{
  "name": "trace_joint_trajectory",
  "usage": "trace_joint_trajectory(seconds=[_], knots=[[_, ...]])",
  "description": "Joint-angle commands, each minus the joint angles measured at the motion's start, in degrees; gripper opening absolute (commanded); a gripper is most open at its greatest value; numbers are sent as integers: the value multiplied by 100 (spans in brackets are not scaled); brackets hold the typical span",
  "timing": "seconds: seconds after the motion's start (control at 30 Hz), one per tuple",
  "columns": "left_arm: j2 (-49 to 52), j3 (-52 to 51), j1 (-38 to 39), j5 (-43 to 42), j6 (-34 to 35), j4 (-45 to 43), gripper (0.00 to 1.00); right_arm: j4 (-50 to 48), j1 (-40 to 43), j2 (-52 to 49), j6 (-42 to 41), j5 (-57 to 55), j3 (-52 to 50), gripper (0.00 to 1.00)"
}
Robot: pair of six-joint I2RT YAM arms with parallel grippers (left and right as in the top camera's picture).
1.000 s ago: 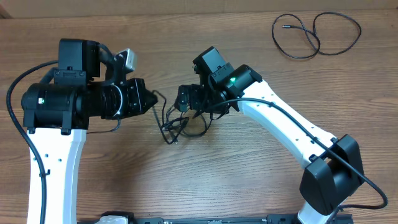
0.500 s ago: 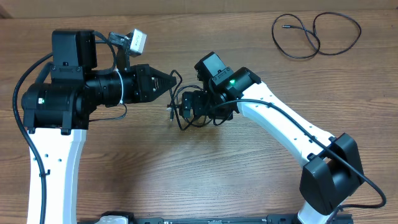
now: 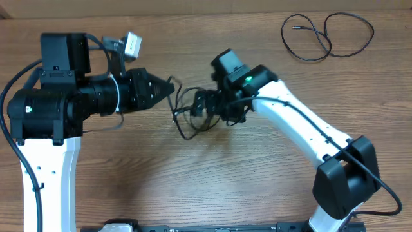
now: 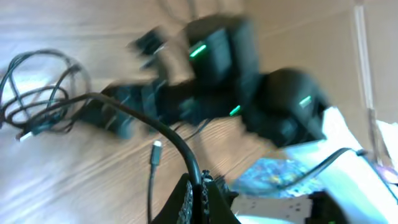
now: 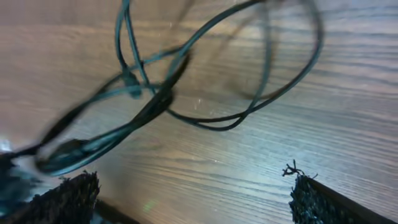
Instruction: Untangle cables
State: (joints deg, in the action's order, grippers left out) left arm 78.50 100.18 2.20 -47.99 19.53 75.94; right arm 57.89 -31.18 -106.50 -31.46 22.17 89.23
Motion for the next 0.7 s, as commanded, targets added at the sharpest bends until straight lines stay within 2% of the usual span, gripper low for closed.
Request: trace_joint_trajectory(seconds=[0.0, 0.1, 0.17, 0.33, 0.5, 0.67], knots=[[-68, 122, -24, 363, -26, 136, 4, -114, 518, -2, 190, 1019, -35, 100], [-68, 122, -24, 258, -22, 146, 4, -385, 828, -2, 553, 2044, -35, 100], [-68, 122, -24, -46, -22, 122, 4, -407, 927, -2, 605, 2251, -35, 100], [-68, 122, -24, -903, 46, -229, 4, -205, 817, -2, 629, 2142, -37, 100], [-68, 122, -26, -979, 389, -669, 4, -192, 400, -2, 802, 2092, -37, 100], [-68, 122, -24, -1021, 496, -723, 4, -188, 46, -2, 750, 1438, -37, 100]])
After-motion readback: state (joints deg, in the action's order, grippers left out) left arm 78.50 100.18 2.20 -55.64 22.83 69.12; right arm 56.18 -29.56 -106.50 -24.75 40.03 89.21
